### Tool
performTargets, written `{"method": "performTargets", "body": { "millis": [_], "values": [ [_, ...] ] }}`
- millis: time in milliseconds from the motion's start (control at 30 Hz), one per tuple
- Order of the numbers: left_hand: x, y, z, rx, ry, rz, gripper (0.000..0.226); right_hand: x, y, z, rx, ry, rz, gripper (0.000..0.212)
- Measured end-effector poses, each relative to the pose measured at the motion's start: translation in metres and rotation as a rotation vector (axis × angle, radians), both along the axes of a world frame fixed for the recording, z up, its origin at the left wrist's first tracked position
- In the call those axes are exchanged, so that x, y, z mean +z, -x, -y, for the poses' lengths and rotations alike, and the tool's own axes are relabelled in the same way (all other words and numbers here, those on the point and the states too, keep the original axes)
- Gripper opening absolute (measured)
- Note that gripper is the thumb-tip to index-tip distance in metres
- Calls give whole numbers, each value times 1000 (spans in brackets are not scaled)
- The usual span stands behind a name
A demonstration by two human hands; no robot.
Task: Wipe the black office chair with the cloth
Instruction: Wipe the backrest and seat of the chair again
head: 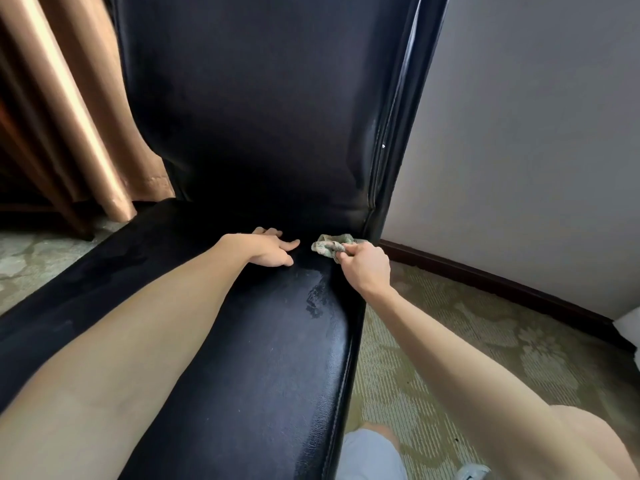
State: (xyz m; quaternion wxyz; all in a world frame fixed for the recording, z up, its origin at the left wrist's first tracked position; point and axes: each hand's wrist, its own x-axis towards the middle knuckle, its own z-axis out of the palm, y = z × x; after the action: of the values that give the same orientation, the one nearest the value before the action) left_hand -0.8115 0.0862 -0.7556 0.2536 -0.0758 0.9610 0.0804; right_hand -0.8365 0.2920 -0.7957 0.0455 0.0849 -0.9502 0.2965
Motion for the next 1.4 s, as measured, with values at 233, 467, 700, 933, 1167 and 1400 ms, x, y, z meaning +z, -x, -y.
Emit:
{"method": "performTargets", "body": {
  "millis": [233, 467, 700, 933, 1167, 1400],
  "values": [
    [-3, -11, -4, -39, 65, -7, 92, 2, 22, 10, 45, 18, 49, 31],
    [-6, -9, -3, 1, 91, -44, 95, 6, 31, 14, 120, 16, 69, 32],
    [0, -10, 9, -32, 53, -42, 88, 6, 20, 35, 178, 81, -235, 34],
    [0, -30, 57, 116, 146, -46, 100, 10, 46, 83, 631, -270, -644, 34],
    [-5, -30, 61, 116, 131, -30, 97, 9, 64, 76, 670, -595, -361, 46],
    [-6, -31, 61, 109, 146, -31, 95, 3, 67, 53, 609, -550, -219, 45]
  ]
}}
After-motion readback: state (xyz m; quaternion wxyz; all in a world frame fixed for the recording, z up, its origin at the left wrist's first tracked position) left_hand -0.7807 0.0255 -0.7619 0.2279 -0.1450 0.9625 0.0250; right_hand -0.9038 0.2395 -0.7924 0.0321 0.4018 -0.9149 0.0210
